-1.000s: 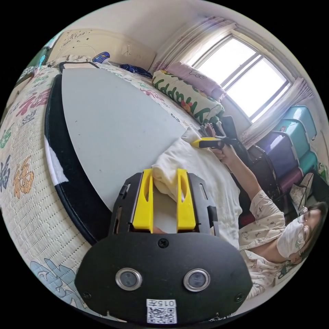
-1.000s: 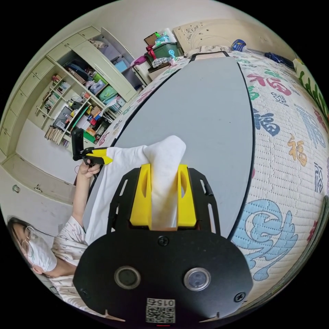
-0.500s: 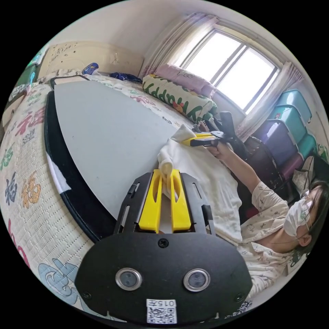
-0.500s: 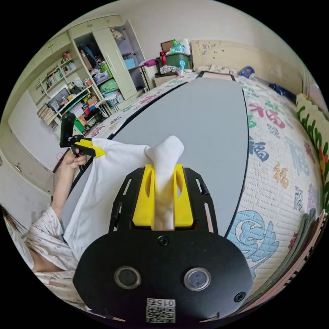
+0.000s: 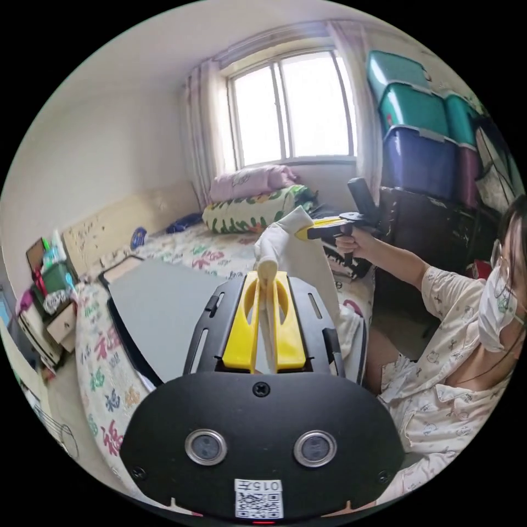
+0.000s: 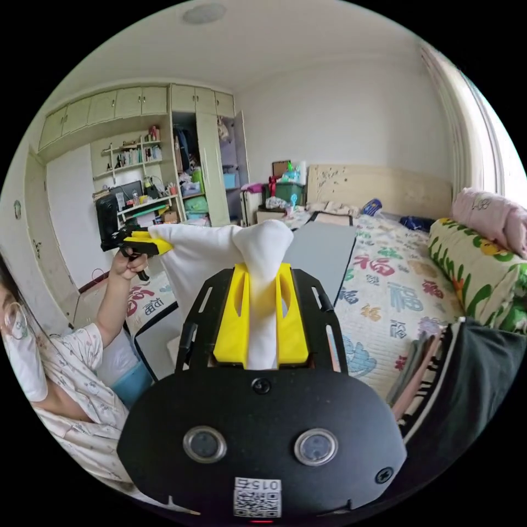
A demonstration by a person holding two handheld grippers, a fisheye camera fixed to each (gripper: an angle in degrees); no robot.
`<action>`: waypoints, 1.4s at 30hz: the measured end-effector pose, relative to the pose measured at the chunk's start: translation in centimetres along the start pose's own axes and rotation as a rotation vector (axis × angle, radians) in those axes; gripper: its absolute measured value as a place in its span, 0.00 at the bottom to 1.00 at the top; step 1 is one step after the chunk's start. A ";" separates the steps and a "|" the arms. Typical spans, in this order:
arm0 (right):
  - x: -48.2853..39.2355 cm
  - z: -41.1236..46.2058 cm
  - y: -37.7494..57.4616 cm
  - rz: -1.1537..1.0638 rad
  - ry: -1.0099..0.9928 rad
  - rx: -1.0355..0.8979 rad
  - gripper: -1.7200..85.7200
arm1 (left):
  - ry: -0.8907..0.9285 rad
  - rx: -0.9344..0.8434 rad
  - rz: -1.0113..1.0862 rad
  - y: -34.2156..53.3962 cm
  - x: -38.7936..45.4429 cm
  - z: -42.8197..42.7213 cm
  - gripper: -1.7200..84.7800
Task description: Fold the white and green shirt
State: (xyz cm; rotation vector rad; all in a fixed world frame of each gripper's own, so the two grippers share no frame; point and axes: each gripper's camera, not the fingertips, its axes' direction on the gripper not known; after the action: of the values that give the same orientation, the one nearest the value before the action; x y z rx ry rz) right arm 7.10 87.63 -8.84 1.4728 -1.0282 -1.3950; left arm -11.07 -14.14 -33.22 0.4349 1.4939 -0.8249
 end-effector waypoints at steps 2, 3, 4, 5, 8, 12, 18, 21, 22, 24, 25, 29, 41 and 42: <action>-2.2 -7.1 -0.8 -0.037 0.067 0.065 0.11 | 0.004 0.060 0.040 -0.8 4.6 -0.1 0.04; -2.7 -8.8 -1.0 -0.047 0.083 0.078 0.11 | 0.011 0.073 0.046 -1.0 5.6 0.0 0.04; -3.7 -12.3 -1.3 -0.070 0.118 0.102 0.11 | 0.027 0.102 0.053 -1.4 7.5 0.2 0.04; -4.6 -15.9 -1.6 -0.092 0.157 0.123 0.11 | 0.048 0.132 0.061 -1.7 9.2 0.5 0.03; -6.3 -24.1 -2.3 -0.146 0.247 0.174 0.11 | 0.105 0.216 0.072 -2.6 13.2 1.8 0.03; -7.4 -31.9 -3.5 -0.176 0.379 0.222 0.11 | 0.164 0.315 0.076 -4.1 17.2 4.8 0.03; -3.2 -36.9 -5.9 -0.162 0.612 0.175 0.11 | 0.274 0.362 0.065 -5.9 20.9 13.9 0.03; 2.5 -35.6 -6.7 -0.117 0.683 0.082 0.11 | 0.309 0.306 0.030 -6.1 21.0 20.9 0.03; 5.4 -34.4 -6.9 -0.096 0.710 0.032 0.11 | 0.311 0.272 0.010 -6.0 20.7 24.2 0.03; 10.1 -32.0 -7.1 -0.073 0.748 -0.043 0.11 | 0.284 0.217 -0.036 -5.9 20.3 29.5 0.04; 14.0 -30.0 -7.2 -0.037 0.768 -0.096 0.11 | 0.262 0.176 -0.073 -5.7 19.9 33.4 0.04; 27.7 -22.2 -6.1 0.182 0.797 -0.317 0.11 | 0.224 0.012 -0.213 -4.5 17.6 46.8 0.04; 41.0 -14.5 -0.9 0.101 0.896 -0.443 0.12 | 0.287 -0.073 -0.367 1.2 10.9 63.1 0.04; 41.4 -14.5 -0.7 0.100 0.896 -0.446 0.12 | 0.293 -0.075 -0.365 1.3 10.7 63.4 0.04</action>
State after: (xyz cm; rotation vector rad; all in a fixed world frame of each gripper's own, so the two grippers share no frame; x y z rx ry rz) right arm 23.43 49.01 -21.92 1.4369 -0.1972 -0.6757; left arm 32.74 -60.86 -39.31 0.2347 1.9048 -1.0175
